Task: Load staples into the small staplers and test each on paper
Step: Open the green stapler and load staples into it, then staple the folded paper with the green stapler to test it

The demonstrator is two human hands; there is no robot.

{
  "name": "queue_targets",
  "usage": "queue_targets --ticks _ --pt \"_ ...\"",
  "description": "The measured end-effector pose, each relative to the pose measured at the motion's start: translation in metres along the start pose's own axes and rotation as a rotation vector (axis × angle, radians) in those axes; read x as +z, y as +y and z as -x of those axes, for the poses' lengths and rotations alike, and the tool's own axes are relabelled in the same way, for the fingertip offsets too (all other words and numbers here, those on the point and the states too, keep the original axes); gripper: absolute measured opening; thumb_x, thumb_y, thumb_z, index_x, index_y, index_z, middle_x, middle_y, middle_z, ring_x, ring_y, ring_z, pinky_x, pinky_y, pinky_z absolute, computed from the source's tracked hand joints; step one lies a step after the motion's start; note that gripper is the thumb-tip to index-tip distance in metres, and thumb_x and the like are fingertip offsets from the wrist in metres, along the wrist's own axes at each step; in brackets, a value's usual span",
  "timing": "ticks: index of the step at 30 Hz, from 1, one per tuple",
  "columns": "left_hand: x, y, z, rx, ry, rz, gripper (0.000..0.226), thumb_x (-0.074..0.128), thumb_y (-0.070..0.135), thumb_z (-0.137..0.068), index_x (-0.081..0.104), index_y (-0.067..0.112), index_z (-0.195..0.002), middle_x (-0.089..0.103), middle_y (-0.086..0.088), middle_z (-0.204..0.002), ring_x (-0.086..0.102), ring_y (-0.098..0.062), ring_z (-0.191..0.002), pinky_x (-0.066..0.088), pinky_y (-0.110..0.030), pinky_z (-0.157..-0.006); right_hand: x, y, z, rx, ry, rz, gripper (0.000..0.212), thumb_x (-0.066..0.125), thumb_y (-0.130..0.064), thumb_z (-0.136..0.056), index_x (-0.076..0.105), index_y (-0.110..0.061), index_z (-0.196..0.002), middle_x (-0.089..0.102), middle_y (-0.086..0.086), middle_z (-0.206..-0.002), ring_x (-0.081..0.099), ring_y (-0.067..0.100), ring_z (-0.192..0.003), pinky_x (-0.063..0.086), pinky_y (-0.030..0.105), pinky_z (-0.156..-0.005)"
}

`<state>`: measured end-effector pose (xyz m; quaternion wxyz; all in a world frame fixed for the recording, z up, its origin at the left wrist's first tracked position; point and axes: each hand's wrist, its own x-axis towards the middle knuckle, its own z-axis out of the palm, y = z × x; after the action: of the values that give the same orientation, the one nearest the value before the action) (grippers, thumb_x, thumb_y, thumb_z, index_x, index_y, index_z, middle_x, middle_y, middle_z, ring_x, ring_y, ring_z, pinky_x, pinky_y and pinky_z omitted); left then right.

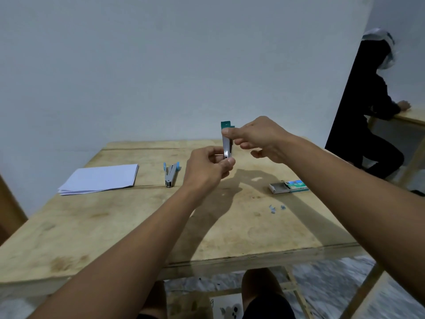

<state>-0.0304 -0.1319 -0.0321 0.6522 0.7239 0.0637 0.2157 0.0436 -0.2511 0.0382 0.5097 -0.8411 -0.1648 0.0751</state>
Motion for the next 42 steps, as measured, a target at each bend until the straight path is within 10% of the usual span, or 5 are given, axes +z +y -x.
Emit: queue_targets --ticks 12,17,28,37,42 --pt "-0.067 -0.009 0.0 0.012 0.207 -0.178 0.031 0.067 0.018 -0.088 0.066 0.013 -0.119 0.073 -0.007 -0.101 0.071 -0.023 -0.085 0.058 -0.039 -0.083 0.058 -0.034 -0.001 -0.048 -0.127 -0.049 0.018 0.062 -0.031 -0.086 0.064 -0.014 -0.091 0.067 0.003 -0.083 0.068 0.015 -0.068 0.043 0.034 -0.072" --pt "-0.129 -0.017 -0.004 -0.045 0.426 -0.321 0.02 0.064 0.018 -0.086 0.069 0.021 -0.105 0.073 -0.002 -0.098 0.069 -0.022 -0.094 0.055 -0.039 -0.09 0.108 -0.048 -0.016 0.023 -0.354 -0.334 0.009 0.053 -0.019 -0.089 0.047 -0.012 -0.088 0.038 0.006 -0.07 0.046 0.019 -0.051 0.04 0.027 -0.049" --pt "-0.25 -0.036 -0.002 -0.375 0.581 -0.997 0.027 0.062 0.029 -0.084 0.058 0.013 -0.105 0.061 -0.009 -0.116 0.053 -0.032 -0.11 0.039 -0.036 -0.081 0.241 -0.055 -0.071 -0.288 -0.353 0.298 0.017 0.049 -0.006 -0.081 0.042 -0.013 -0.067 0.05 0.005 -0.064 0.047 0.021 -0.057 0.037 0.027 -0.053" --pt "-0.276 -0.046 -0.022 -0.204 0.565 -0.773 0.042 0.073 0.015 -0.083 0.06 0.017 -0.123 0.069 0.002 -0.092 0.063 -0.015 -0.09 0.044 -0.021 -0.07 0.269 -0.044 -0.097 -0.326 -0.414 0.448 0.022 0.056 -0.013 -0.08 0.039 -0.016 -0.066 0.06 0.006 -0.078 0.055 0.027 -0.076 0.036 0.028 -0.057" --pt "-0.264 -0.039 -0.027 -0.177 0.699 -0.651 0.075 0.081 0.013 -0.071 0.047 0.015 -0.138 0.057 -0.009 -0.128 0.058 -0.024 -0.109 0.05 -0.03 -0.082 0.237 -0.045 -0.092 -0.209 -0.493 0.231 0.011 0.065 -0.007 -0.081 0.055 -0.01 -0.085 0.048 0.008 -0.079 0.043 0.021 -0.071 0.034 0.028 -0.061"
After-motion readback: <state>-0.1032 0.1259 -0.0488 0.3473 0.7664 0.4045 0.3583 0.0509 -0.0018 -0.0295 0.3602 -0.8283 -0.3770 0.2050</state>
